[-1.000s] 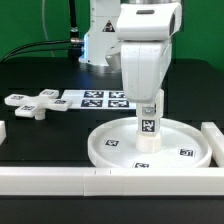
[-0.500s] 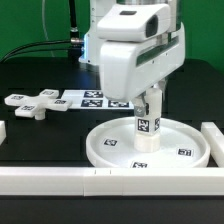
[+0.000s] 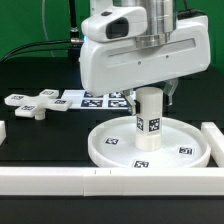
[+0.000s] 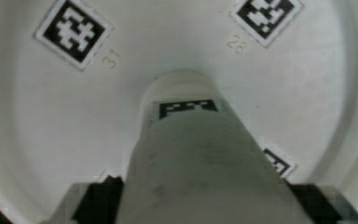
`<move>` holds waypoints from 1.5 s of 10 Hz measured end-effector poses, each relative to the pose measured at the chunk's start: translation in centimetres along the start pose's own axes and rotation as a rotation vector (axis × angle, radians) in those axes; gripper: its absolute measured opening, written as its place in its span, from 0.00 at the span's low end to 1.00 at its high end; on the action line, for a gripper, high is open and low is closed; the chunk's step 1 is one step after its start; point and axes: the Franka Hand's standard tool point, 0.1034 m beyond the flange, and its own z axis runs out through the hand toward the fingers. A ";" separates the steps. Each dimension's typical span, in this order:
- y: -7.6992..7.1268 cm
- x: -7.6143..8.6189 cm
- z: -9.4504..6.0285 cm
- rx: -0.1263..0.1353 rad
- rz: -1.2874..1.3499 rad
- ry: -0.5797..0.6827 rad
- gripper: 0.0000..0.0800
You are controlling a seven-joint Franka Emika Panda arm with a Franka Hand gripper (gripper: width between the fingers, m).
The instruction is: Assemble round table
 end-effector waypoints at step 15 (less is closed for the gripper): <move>-0.2 -0.1 0.3 0.092 1.522 0.012 0.51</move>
Offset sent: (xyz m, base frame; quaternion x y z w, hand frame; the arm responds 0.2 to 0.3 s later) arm 0.0000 0.0000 0.0000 0.0000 0.0000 0.1938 0.9810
